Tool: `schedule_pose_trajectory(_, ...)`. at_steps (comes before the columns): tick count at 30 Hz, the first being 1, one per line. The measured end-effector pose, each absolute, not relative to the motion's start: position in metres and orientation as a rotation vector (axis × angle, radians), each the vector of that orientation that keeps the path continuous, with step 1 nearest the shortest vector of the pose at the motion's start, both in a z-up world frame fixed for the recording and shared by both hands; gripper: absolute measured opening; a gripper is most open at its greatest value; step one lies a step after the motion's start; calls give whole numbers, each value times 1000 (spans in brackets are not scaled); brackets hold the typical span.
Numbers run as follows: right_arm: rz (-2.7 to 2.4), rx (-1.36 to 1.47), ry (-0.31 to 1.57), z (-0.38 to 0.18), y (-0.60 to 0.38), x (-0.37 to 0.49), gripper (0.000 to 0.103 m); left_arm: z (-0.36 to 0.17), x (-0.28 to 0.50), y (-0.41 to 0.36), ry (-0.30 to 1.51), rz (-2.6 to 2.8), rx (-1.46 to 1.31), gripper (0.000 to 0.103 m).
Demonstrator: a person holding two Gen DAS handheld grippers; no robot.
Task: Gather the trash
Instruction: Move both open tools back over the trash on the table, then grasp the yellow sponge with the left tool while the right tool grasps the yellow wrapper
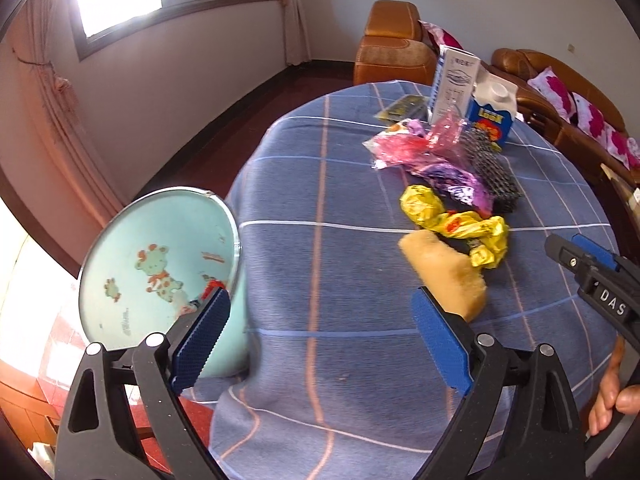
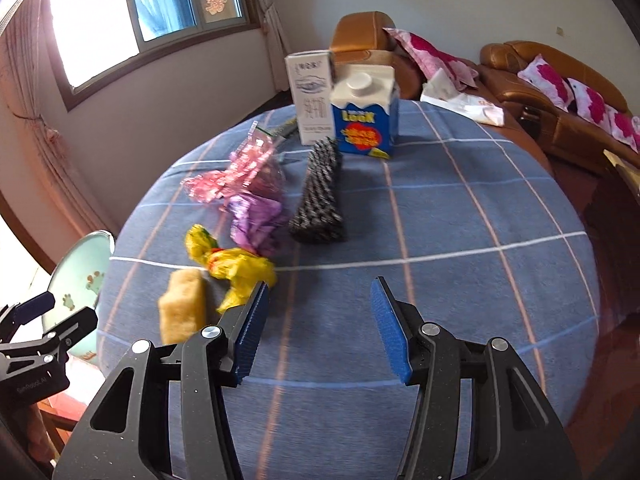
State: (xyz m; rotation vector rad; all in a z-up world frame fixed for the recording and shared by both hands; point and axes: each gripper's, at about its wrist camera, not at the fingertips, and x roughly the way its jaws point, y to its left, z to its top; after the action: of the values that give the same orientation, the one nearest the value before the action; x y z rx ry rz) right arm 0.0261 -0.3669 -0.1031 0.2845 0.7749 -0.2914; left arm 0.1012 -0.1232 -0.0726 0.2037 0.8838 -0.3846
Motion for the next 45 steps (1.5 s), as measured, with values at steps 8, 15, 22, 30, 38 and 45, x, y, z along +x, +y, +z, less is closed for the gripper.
schedule_pose_trajectory(8,-289,271,779,-109,-381,17,50,-72,98,-173,891,-454,194,85)
schedule_pose_trajectory(15,-285,300,777,-111,-394,11,47,-93,97,-206,944,-484,211,70)
schedule_pose_trajectory(22,-225,299,790,-111,-388,22,47,-102,99,-203,971,-547,198,31)
schedule_pose_trajectory(30,-96,285,811,-112,-354,64,47,-85,103,-172,925,-556,187,27)
schedule_pose_trajectory(38,-78,264,893,-134,-333,97,31,-65,106,-135,886,-512,172,27)
schedule_pose_trajectory(45,-81,271,856,-121,-328,81,23,-65,108,-114,888,-491,137,27)
